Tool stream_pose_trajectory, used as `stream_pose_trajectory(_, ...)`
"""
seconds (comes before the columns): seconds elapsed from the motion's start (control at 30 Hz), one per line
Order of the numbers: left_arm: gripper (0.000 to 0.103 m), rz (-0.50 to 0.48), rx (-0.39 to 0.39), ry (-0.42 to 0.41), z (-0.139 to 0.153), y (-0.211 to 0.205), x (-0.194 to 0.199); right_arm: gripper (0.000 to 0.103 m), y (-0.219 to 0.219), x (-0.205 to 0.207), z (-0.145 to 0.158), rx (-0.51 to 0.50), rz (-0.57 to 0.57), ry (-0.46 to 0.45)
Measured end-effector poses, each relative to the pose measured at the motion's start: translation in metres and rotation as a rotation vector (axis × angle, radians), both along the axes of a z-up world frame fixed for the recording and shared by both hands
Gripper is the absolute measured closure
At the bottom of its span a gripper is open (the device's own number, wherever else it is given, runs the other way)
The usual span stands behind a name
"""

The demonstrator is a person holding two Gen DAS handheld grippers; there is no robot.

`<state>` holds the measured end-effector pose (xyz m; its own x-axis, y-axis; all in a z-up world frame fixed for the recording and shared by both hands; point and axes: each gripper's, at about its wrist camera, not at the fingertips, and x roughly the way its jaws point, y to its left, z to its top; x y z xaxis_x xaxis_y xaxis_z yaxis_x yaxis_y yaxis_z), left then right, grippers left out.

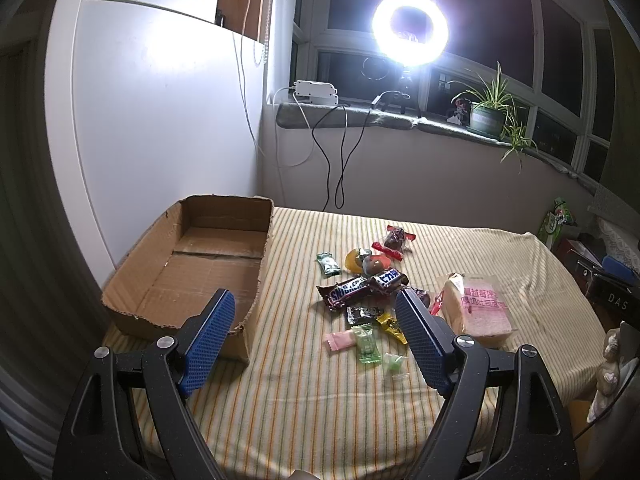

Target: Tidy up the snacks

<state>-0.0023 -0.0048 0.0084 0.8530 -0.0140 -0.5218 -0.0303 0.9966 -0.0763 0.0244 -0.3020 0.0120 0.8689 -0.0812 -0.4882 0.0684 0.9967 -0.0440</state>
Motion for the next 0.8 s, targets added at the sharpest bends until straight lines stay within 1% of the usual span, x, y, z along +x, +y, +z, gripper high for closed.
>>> stream_pose_trajectory(0.8, 0.020, -0.009, 0.000, 0.005, -0.0050, -0.0048, 0.0022, 0.000, 0.0014, 0.0021, -0.0031, 0.000, 0.003, 0.005)
